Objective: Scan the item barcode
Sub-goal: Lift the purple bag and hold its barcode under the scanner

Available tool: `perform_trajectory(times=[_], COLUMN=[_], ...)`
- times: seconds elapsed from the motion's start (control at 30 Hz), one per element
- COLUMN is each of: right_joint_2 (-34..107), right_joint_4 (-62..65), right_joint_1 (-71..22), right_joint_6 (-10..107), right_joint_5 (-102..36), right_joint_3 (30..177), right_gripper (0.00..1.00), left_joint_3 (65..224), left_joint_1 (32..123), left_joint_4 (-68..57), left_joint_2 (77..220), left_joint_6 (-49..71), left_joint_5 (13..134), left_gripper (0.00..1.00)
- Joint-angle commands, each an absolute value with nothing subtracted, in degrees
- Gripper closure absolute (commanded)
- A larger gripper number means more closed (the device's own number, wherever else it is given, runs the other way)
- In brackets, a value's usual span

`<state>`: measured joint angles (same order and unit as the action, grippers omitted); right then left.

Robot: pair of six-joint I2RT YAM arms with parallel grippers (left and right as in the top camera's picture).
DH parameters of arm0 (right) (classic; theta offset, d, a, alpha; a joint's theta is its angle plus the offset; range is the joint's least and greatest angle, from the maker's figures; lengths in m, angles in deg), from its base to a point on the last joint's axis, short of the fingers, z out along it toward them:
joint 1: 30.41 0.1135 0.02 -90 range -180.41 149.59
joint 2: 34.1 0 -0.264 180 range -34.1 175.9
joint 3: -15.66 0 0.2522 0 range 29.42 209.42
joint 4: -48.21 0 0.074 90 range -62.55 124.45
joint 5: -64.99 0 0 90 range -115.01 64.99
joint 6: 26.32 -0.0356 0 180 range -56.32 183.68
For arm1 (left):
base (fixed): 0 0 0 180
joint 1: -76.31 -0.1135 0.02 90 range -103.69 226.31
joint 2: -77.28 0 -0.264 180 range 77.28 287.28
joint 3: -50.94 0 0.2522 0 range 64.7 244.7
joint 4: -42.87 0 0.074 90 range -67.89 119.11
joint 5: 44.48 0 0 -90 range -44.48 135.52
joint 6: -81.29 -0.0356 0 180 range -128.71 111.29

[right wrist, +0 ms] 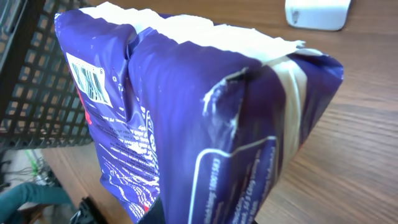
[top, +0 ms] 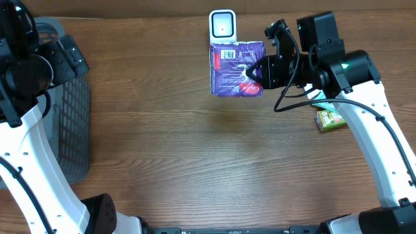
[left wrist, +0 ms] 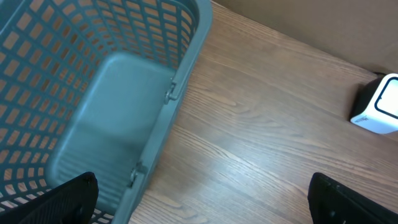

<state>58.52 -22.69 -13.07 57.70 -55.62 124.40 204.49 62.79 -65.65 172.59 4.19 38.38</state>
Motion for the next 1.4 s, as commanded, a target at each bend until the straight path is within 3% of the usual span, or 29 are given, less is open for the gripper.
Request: perform_trajectory(times=[0.0,0.27,0.5,0.6,0.77,1.0,1.17,1.37], right_joint_2=[57.74,58.33,61.93,64.77,72.71,86.59,93.67,98.19], right_joint_4=[-22.72,-18.32,-2.59,8.50,34.94,63.92,67.42,68.60], right_joint_1=[-12.78,-12.39,-6.42,-3.23,0.81,1.40,1.31,0.42], right_joint_6=[58.18,57.50,58.71,65.66,90.27,120.41,129.61,131.62], right_joint_5=[-52.96,-38.25,-4.39,10.21,26.23,27.43,24.98,20.48], right_joint_3=[125.49,125.49,125.47,125.47,125.47,125.47,125.47,125.45], right_gripper=[0.91,0.96,0.96,0.96,0.96,0.96,0.96,0.96], left_joint_3=[204.34,204.34,204.34,204.34,204.34,204.34,204.34,204.34], left_joint_1=[62.84,62.84,62.84,62.84,62.84,62.84,62.84,62.84], left_joint_4=[-65.59,-65.59,-65.59,-65.59,-65.59,-65.59,-65.59,-65.59], left_joint_2=[172.63,172.61,172.61,172.63,172.63,172.63,172.63,172.63], left_joint_6=[3.71,3.71,3.71,3.71,3.71,3.71,3.71,3.71], left_joint_5=[38.05,38.05,38.05,38.05,38.05,38.05,38.05,38.05], left_gripper=[0.00,0.01,0.00,0.00,0.00,0.00,0.00,0.01])
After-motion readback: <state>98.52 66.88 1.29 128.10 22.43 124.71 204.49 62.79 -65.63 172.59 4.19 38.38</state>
